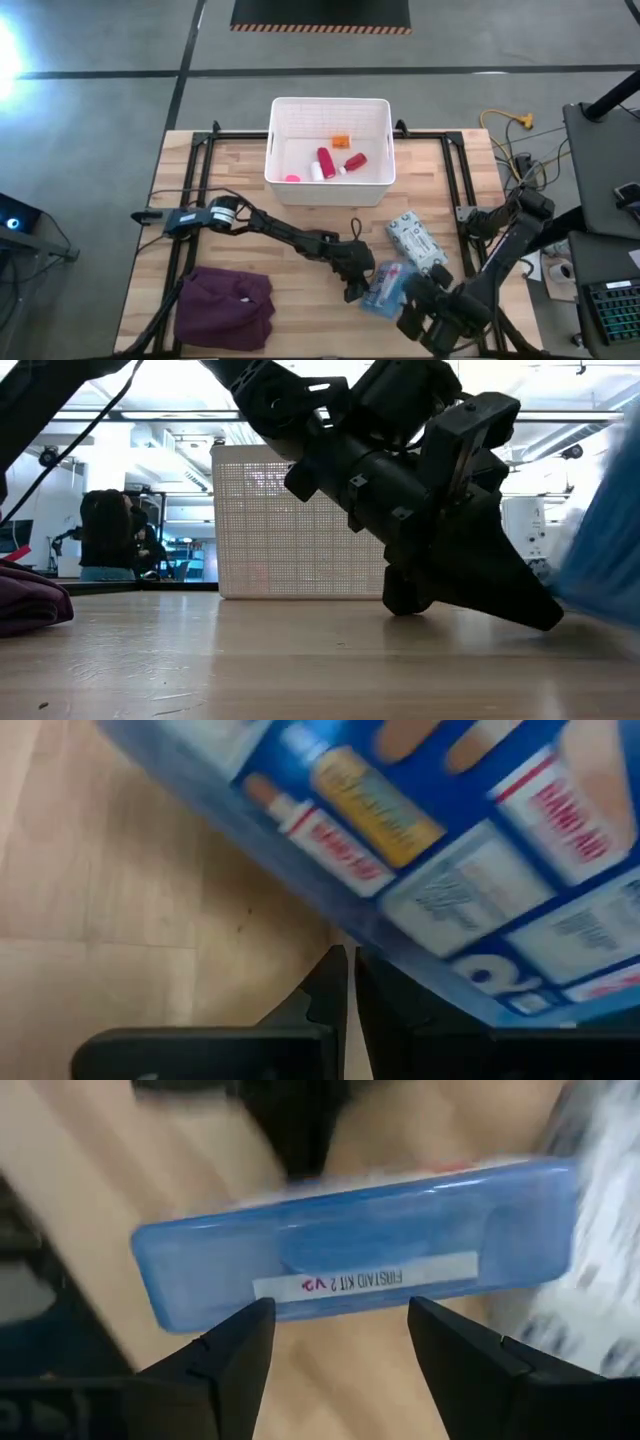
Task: Pick & place medical supplies in basket/bin
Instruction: Put the blue first aid kit box into the white bin
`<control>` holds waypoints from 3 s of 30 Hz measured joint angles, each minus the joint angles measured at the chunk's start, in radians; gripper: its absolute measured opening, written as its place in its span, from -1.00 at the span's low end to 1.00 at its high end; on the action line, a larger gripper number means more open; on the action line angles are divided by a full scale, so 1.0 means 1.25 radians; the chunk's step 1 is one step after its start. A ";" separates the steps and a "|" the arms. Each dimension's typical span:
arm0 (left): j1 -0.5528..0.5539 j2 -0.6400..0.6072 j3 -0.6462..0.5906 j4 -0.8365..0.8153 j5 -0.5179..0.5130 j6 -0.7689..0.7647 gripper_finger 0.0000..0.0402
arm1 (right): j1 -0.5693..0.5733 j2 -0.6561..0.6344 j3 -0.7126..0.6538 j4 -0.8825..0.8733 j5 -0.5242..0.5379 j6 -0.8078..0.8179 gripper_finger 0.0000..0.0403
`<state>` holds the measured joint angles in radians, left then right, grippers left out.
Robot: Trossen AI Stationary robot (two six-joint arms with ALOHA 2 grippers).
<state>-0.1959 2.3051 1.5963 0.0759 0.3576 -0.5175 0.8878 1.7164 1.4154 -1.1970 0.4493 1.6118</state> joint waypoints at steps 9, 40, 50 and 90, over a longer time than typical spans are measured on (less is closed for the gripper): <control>-0.002 -0.014 0.003 -0.010 0.014 -0.010 -0.96 | -0.071 0.004 0.033 -0.014 0.036 -0.122 0.11; -0.002 -0.026 0.000 -0.035 -0.001 0.009 -0.96 | -0.023 -0.267 -0.239 0.168 -0.011 0.543 0.65; -0.001 -0.027 0.002 -0.026 -0.027 0.009 -0.96 | -0.141 -0.274 -0.201 0.126 -0.096 0.569 0.79; -0.028 -0.056 0.005 -0.033 -0.193 0.002 -0.96 | -0.324 -0.229 -0.202 0.214 -0.273 0.470 0.62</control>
<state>-0.2314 2.2355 1.6022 0.0351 0.1160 -0.5152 0.4830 1.4300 1.1629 -0.9298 0.1082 2.1992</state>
